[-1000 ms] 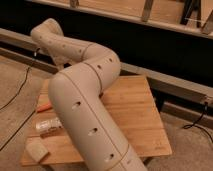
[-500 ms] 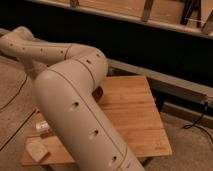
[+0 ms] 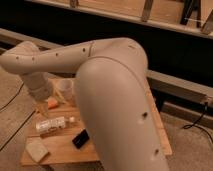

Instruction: Move the arm in a circular motion

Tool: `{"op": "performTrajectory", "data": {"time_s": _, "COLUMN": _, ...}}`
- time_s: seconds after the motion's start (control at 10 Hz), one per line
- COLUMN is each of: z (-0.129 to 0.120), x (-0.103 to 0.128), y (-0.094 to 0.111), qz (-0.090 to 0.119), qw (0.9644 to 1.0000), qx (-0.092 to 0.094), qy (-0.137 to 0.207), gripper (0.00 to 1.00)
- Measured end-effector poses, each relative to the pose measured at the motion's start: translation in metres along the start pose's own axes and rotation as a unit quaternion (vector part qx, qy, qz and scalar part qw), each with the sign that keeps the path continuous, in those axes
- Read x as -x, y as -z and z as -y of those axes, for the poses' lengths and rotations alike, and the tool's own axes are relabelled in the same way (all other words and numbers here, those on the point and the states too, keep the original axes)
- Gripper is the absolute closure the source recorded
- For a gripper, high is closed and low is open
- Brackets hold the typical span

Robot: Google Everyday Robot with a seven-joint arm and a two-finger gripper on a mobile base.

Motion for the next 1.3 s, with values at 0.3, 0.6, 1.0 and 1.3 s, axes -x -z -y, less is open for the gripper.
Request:
{"op": "performTrajectory", "data": {"time_s": 0.3, "z": 0.002, "x": -0.038, "y": -0.025, "qz": 0.004, "qw": 0.9955, "qx": 0.065, "qy": -0.068, "gripper": 0.35}}
{"op": "performTrajectory", "data": {"time_s": 0.6, "z": 0.023, "x": -0.088, "y": -0.048, "qz": -0.005, "qw": 0.9856, "qx": 0.089, "qy": -0.144, "gripper": 0.35}}
{"op": "performTrajectory", "data": {"time_s": 1.0, "z": 0.069, "x": -0.155, "y": -0.055, "qz": 0.005, "qw": 0.9628, "qx": 0.074, "qy": -0.260, "gripper": 0.35}}
{"op": "performTrajectory", "data": {"time_s": 1.3, "z": 0.132, "x": -0.205, "y": -0.042, "qz": 0.035, "qw": 0.9299, "qx": 0.037, "qy": -0.364, "gripper": 0.35}}
